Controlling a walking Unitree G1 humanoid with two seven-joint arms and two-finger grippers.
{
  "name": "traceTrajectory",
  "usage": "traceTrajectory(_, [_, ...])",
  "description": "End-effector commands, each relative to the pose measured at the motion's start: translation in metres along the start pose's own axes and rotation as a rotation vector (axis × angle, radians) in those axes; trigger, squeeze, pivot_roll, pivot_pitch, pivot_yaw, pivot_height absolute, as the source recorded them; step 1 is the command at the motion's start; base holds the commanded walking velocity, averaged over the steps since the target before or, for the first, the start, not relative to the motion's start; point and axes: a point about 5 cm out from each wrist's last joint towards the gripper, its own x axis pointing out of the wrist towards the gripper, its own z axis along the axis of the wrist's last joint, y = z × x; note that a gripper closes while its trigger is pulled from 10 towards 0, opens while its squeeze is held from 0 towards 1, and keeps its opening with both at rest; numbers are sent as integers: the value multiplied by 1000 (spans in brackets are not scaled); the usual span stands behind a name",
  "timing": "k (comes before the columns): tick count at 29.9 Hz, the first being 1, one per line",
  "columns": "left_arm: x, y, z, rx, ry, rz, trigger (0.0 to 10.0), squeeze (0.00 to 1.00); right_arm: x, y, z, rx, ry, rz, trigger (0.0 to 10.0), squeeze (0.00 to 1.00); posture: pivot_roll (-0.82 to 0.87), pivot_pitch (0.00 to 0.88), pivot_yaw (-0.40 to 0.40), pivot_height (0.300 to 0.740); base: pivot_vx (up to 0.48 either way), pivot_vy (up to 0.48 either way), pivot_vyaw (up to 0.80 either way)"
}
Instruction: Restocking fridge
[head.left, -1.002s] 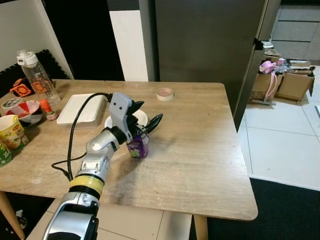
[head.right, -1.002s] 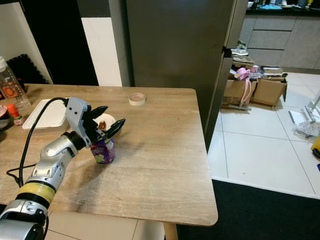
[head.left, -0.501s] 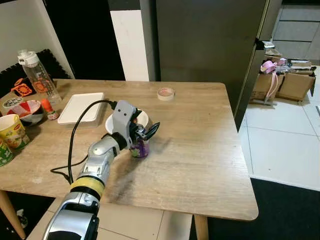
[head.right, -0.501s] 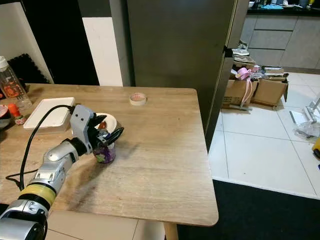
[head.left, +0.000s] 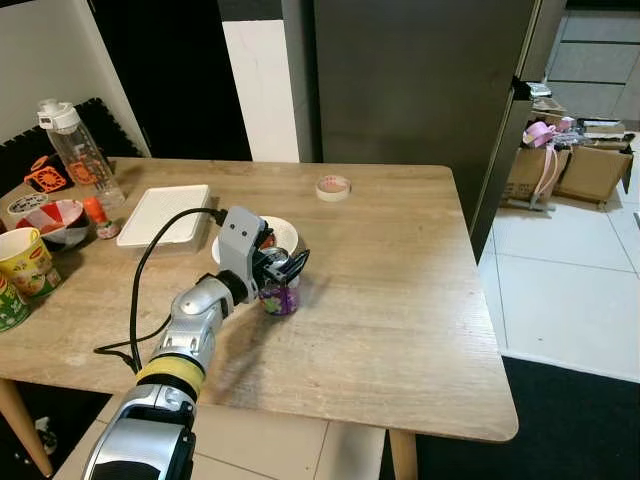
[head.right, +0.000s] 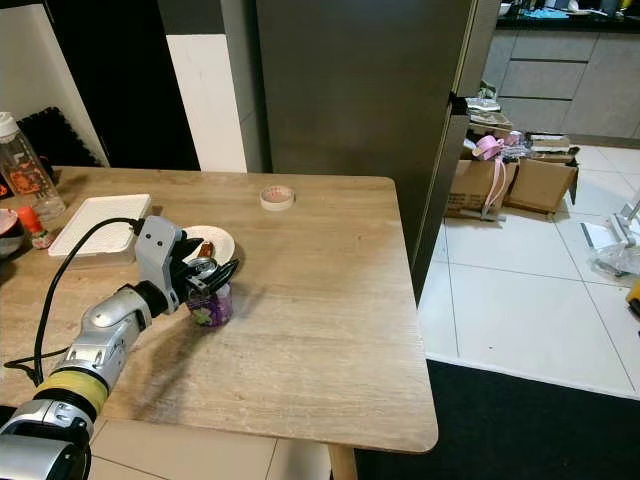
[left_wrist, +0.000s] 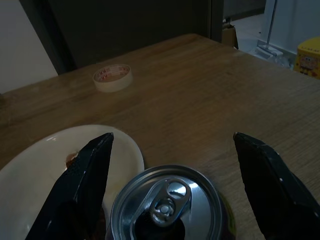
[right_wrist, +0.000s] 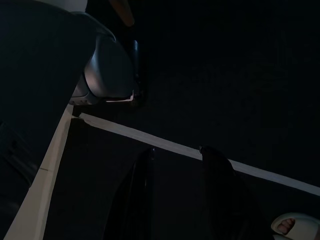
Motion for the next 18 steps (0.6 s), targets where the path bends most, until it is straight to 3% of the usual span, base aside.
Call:
traceTrajectory(1, [-3, 5, -3, -3, 21, 15, 10000, 0, 0, 1, -1, 15, -2, 0, 10000, 0, -122, 0, 40, 740, 0, 0, 0])
traceTrajectory(18, [-4, 4, -12, -40, 35, 52, 10000, 0, 0, 0, -2, 15, -1, -1, 10000, 0, -122, 0, 40, 740, 0, 0, 0])
